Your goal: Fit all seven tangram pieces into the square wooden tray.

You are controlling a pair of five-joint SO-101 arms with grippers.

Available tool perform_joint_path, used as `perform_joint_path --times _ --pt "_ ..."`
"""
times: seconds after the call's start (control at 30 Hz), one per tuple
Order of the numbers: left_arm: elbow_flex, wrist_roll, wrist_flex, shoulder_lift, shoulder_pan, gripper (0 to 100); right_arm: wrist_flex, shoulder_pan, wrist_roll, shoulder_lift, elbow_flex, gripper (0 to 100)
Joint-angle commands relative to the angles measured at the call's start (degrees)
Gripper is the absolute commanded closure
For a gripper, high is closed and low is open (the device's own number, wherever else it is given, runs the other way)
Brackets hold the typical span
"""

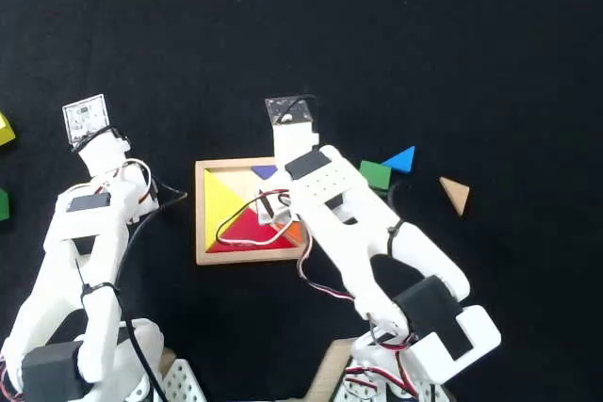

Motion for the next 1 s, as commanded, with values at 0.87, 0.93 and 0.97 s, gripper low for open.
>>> perform_joint_path --times 0.87,0.93,0.97 --pt "-0.13 -0.35 -0.88 -1.76 0.75 94 0.53 -0.7 6.33 -0.31 -0.13 96.6" --pt "-0.13 -0.35 -0.88 -1.76 0.75 94 0.44 -0.7 6.33 -0.31 -0.04 96.6" --pt "-0.13 -0.35 -0.88 -1.76 0.75 94 0.79 -0.7 6.42 -0.31 -0.04 96.6"
